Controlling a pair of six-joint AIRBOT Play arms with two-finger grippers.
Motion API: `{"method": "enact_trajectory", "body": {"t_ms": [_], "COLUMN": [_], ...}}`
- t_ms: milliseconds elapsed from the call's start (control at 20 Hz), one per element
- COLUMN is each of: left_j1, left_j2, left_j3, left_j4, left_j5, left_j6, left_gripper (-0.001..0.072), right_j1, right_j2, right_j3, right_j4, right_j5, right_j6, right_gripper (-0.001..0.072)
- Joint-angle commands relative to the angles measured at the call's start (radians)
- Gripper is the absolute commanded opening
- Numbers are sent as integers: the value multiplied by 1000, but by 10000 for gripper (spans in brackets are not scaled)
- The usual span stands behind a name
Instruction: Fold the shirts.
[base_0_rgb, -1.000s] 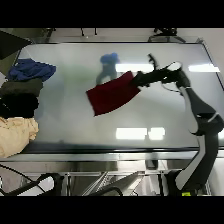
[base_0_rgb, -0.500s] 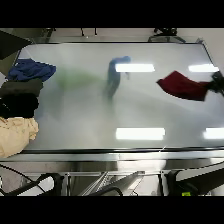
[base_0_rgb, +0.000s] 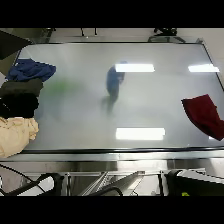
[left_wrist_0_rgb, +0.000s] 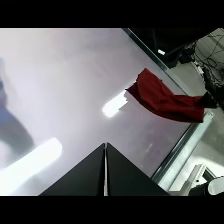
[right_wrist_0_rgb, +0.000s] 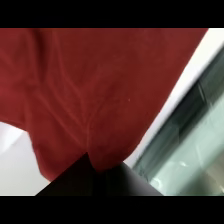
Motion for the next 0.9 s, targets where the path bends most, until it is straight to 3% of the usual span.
{"method": "enact_trajectory", "body": {"t_ms": [0, 50, 150, 200, 350, 400, 450, 500, 550, 650, 850], "left_j1": [1, 1, 1, 1, 1, 1, 1, 1, 1, 1, 1], "left_j2": [0, 0, 0, 0, 0, 0, 0, 0, 0, 0, 109], "left_j3": [0, 0, 0, 0, 0, 0, 0, 0, 0, -2, -290], "left_j4": [0, 0, 0, 0, -1, -1, -1, -1, 0, 2, 1], "left_j5": [0, 0, 0, 0, 0, 0, 1, 1, 3, 8, 16], "left_j6": [2, 2, 2, 2, 2, 2, 2, 2, 2, 2, 35], "left_gripper": [11, 11, 11, 11, 11, 11, 11, 11, 11, 10, 10], "right_j1": [-55, -55, -55, -55, -54, -54, -54, -51, -39, 45, 468], "right_j2": [91, 92, 92, 95, 108, 111, 113, 119, 130, 155, 228], "right_j3": [-185, -190, -190, -189, -148, -127, -105, -87, -79, -80, -116], "right_j4": [-26, -25, -25, -26, 35, 103, 188, 300, 428, 578, 543], "right_j5": [-65, -61, -49, -47, -68, -81, -97, -123, -149, -191, -196], "right_j6": [-11, -12, -12, -11, -10, -11, -13, -16, -60, -141, -173], "right_gripper": [21, 71, 682, 710, 693, 519, 273, 106, 19, 18, 19]}}
